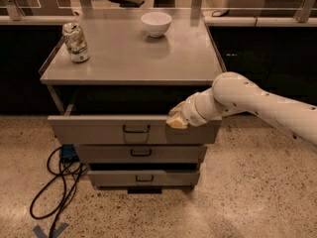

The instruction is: Open top drawer

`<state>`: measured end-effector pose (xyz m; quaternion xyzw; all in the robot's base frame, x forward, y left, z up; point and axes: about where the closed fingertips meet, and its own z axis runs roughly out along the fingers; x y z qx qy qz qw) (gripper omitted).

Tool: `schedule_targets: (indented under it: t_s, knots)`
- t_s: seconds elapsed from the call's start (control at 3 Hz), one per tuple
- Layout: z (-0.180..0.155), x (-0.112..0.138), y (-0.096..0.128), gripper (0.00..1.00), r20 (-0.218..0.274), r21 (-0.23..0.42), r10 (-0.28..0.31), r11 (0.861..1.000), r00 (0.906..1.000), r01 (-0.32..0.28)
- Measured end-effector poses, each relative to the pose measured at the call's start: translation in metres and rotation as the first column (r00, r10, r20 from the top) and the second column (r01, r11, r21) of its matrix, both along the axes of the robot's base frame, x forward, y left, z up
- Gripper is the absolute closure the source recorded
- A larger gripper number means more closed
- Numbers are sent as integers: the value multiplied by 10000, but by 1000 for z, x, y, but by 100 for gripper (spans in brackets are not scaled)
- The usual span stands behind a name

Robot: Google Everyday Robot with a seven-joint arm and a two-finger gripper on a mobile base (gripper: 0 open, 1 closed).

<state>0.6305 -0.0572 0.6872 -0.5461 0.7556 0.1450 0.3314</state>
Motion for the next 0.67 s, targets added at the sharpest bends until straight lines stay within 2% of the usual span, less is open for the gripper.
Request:
schedule_targets:
  t_s: [0.67]
  knots:
    - [-1, -8, 0, 100, 35, -39, 20, 10000, 10000, -20]
